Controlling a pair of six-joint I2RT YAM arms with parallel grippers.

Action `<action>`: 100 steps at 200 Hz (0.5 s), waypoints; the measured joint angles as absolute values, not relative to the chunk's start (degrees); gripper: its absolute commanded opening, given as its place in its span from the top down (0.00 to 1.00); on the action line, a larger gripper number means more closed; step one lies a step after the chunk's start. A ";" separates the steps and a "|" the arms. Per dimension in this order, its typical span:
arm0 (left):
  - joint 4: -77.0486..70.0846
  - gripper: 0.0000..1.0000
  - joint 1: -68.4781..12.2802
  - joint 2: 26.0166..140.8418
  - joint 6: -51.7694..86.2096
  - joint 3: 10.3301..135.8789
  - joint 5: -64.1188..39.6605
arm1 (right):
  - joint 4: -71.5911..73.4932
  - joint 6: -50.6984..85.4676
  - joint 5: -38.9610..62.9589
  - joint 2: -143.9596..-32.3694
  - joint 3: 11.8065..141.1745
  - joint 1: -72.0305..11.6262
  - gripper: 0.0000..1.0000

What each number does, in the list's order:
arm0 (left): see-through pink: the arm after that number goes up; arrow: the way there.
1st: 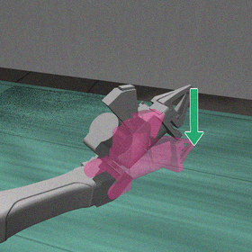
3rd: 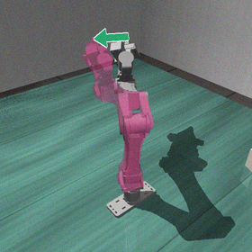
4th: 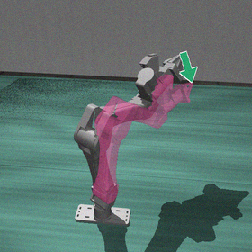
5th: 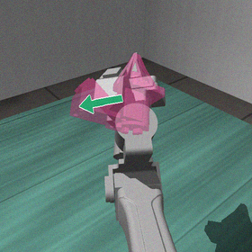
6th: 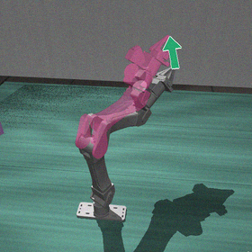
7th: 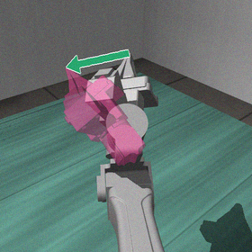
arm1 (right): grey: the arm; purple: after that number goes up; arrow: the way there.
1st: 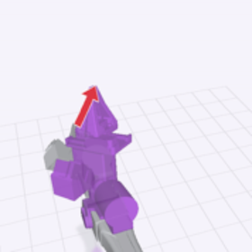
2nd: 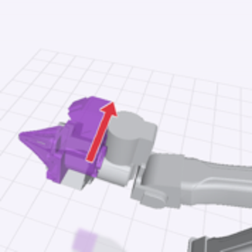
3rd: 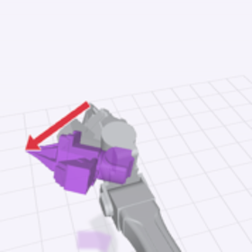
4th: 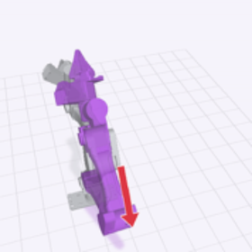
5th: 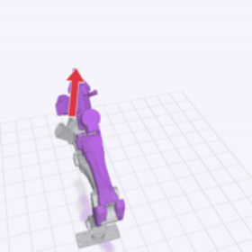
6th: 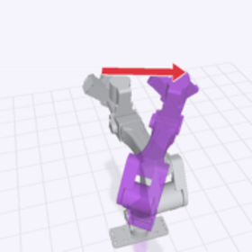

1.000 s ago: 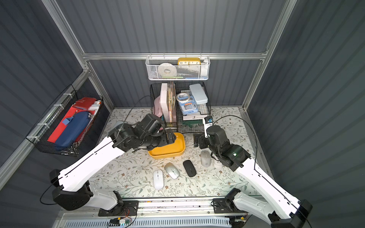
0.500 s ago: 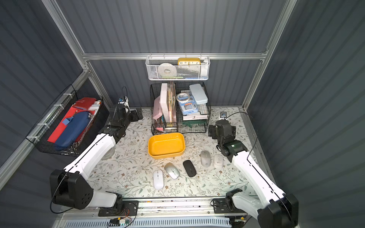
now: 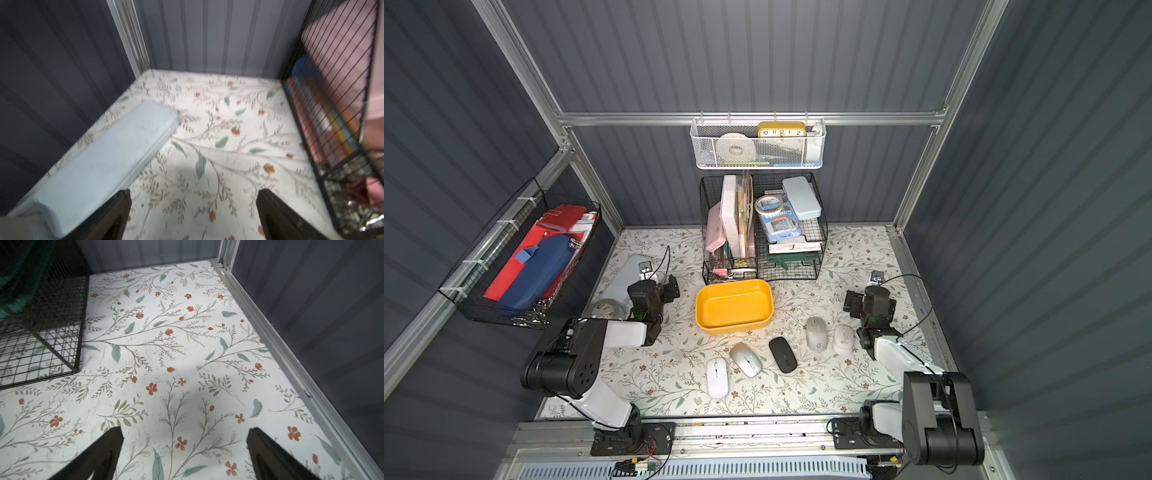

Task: Take out the mouse from the storage box
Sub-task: Reset both arms

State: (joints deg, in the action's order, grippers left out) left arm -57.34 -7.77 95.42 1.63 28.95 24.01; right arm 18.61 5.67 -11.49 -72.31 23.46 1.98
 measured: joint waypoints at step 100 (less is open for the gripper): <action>-77.62 0.01 -2.55 97.36 2.61 24.77 17.93 | 51.94 3.14 -1.19 -89.27 18.68 2.26 0.01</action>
State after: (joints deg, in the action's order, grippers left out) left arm -77.62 -2.55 97.36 2.61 24.77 17.93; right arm 51.94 3.14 -1.19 -89.27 18.68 2.26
